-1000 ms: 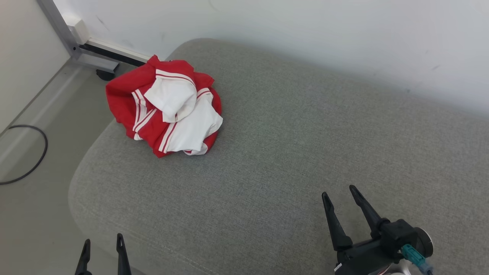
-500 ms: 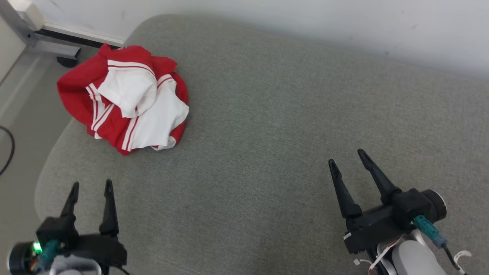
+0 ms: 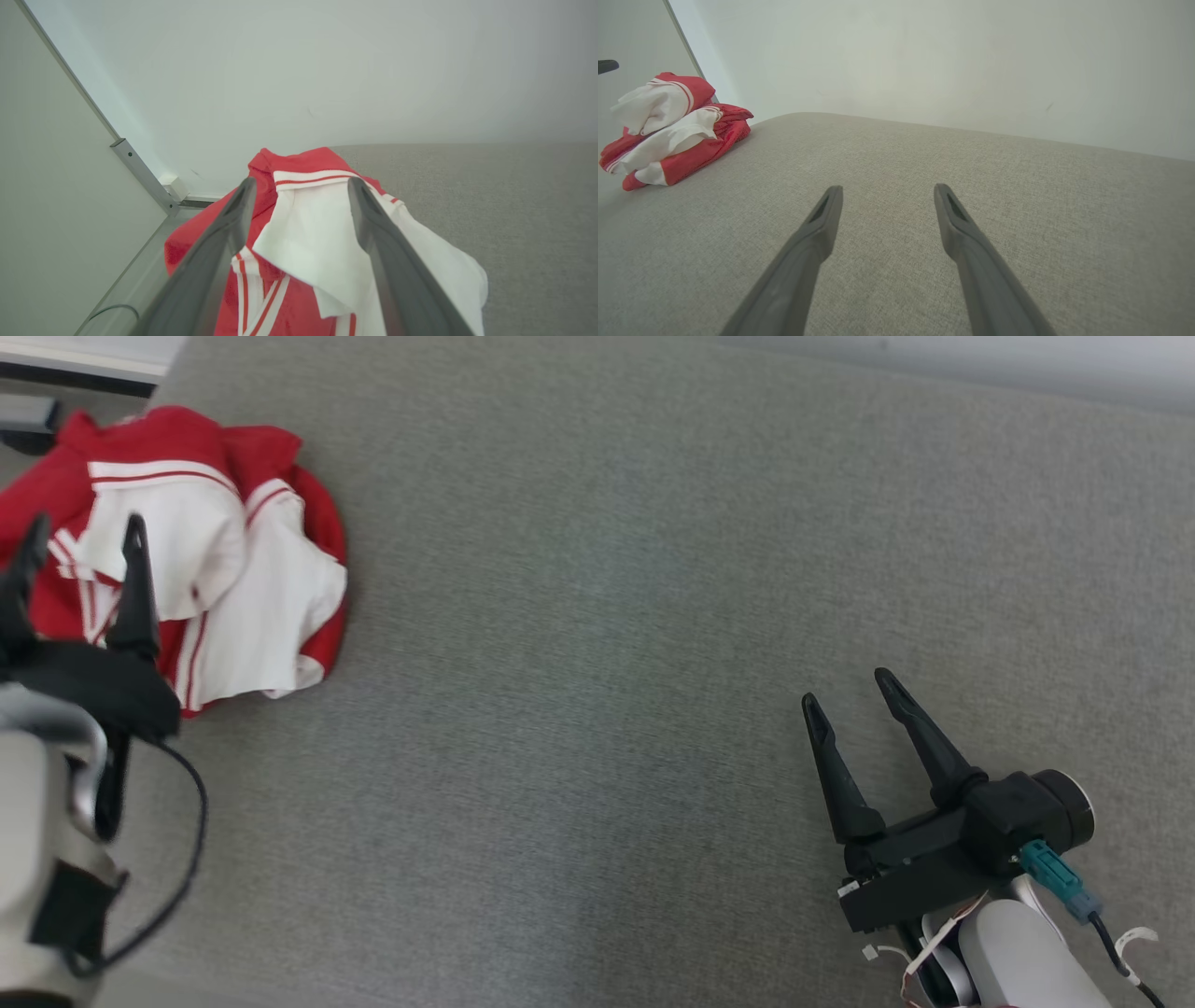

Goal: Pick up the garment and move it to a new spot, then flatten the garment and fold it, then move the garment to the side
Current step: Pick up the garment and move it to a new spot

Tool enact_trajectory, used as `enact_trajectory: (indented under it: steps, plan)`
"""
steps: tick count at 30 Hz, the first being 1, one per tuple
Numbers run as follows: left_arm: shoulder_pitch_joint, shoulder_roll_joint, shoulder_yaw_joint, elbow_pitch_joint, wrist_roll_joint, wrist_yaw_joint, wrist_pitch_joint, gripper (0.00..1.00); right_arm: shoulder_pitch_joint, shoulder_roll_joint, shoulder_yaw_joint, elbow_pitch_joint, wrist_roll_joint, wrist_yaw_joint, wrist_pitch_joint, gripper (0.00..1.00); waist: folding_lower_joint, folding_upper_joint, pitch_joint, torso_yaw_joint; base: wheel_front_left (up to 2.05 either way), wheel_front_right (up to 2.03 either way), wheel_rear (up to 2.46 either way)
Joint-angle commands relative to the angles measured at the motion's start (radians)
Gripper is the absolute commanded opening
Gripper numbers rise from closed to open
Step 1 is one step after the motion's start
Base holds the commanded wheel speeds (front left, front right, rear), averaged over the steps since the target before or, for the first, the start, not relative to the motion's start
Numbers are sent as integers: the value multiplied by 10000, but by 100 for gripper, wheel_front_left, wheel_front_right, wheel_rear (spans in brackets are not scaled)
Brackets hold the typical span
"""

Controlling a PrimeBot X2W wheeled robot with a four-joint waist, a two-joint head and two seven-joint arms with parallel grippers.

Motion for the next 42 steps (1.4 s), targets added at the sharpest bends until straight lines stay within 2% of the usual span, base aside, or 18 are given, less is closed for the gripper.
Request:
enact_trajectory:
  steps: [1,6,10,15,20,21,22,24,29,35,39,42]
  plan:
    - [-473,306,-367,183,-522,23,204,100,-145,22,42,-56,24,-21,-6,100,-2,-1,515,-486,0,0,0]
    - [-1436,1046,-1447,646,-1824,21,1028,100,-187,-64,73,-152,53,-21,-7,100,-2,-1,896,-814,0,0,0]
    - [-2056,1596,-1785,1432,-2173,45,1739,100,-289,-176,-23,-220,98,-21,-7,100,-2,-1,1180,-1005,0,0,0]
    - [-2540,1646,-1879,2311,-1905,652,2087,100,-274,-218,-59,-191,128,-21,-4,100,-2,-1,1342,-1060,0,0,0]
    - [-2744,1521,-1933,2834,-1954,761,2323,100,-279,-145,-40,-122,151,-21,-1,100,-2,-1,1364,-1042,0,0,0]
    - [-2804,1496,-1961,2925,-1962,733,2321,37,-297,-123,-25,-106,156,-21,-1,100,-2,-1,1362,-1037,0,0,0]
    - [-2862,1477,-1983,2991,-1966,714,2287,0,-322,-90,-7,-89,153,-21,-1,100,-2,-1,1351,-1037,0,0,0]
    - [-2959,1484,-2046,3073,-1915,669,2171,0,-351,-24,21,-65,148,-21,-2,100,-2,-1,1275,-1038,0,0,0]
    - [-3249,1631,-2275,3067,-1548,934,1598,0,-266,126,92,44,208,-21,-4,100,-2,-1,904,-1081,0,0,0]
    - [-3806,1708,-2788,2553,-1046,787,994,0,65,393,-44,127,209,-21,-7,100,-2,-1,201,-1263,0,0,0]
    - [-4118,1290,-3091,2023,-899,771,749,0,380,624,-267,245,134,-21,-5,100,-2,-1,-406,-1499,0,0,0]
    - [-4280,485,-3615,1370,-888,512,668,0,727,838,-437,401,179,-21,-7,100,-2,-1,-969,-1901,0,0,0]
